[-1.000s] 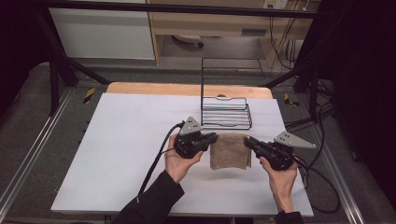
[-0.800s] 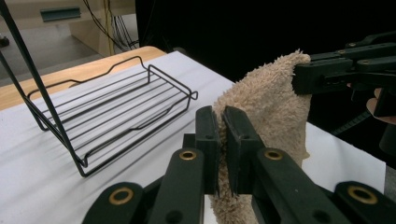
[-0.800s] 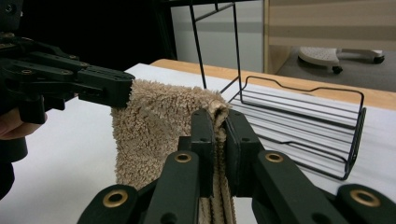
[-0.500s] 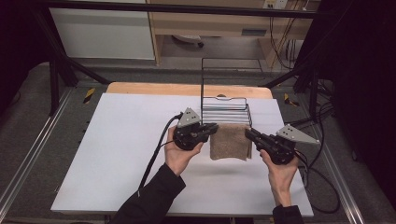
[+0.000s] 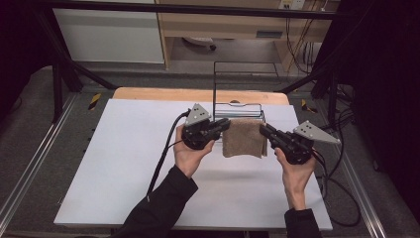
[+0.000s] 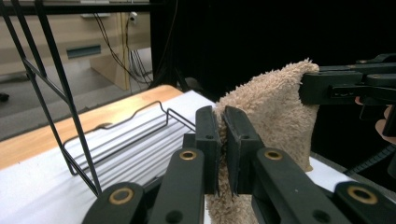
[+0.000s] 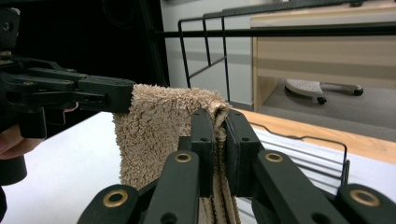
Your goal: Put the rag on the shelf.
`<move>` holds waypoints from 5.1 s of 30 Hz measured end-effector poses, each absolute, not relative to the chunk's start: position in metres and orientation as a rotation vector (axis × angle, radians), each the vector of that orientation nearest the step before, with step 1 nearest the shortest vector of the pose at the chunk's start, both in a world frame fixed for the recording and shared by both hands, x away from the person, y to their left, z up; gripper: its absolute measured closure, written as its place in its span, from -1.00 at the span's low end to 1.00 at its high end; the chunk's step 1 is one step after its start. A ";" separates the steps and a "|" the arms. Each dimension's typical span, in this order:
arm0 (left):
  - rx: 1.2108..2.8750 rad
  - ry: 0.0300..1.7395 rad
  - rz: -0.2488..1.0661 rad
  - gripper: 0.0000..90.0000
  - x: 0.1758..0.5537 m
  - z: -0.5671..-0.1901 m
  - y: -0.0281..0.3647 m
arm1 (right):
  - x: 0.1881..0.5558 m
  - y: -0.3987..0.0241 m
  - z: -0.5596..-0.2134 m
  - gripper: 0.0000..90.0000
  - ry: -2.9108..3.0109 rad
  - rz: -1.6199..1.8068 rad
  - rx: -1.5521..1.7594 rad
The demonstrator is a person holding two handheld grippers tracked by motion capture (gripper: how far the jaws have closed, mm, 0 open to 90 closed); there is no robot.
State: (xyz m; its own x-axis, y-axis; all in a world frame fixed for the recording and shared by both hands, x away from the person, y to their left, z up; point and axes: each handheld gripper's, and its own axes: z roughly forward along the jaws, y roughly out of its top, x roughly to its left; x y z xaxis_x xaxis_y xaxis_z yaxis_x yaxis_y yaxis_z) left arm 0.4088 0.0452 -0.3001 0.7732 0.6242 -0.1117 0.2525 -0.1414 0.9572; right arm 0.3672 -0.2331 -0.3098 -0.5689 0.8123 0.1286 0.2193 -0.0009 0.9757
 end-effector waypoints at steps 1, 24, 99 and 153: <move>1.718 0.692 0.372 0.87 0.410 -0.298 0.045 | 0.368 -0.233 -0.308 0.85 1.793 1.607 1.060; 1.623 0.634 0.432 0.87 0.423 -0.261 0.042 | 0.383 -0.234 -0.270 0.85 1.675 1.626 0.991; 1.475 0.633 0.570 0.88 0.501 -0.171 0.038 | 0.463 -0.221 -0.179 0.85 1.522 1.632 0.914; 1.605 0.643 0.585 0.88 0.528 -0.219 0.029 | 0.501 -0.232 -0.231 0.84 1.621 1.608 1.019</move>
State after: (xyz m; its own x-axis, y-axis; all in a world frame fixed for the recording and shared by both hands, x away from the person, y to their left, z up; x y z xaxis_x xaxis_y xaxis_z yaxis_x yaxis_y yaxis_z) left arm 0.5278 0.0292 -0.2194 0.7160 0.6981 0.0115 0.0779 -0.0962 0.9923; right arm 0.5013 -0.2319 -0.2308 -0.5025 0.8604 0.0844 0.0912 -0.0443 0.9948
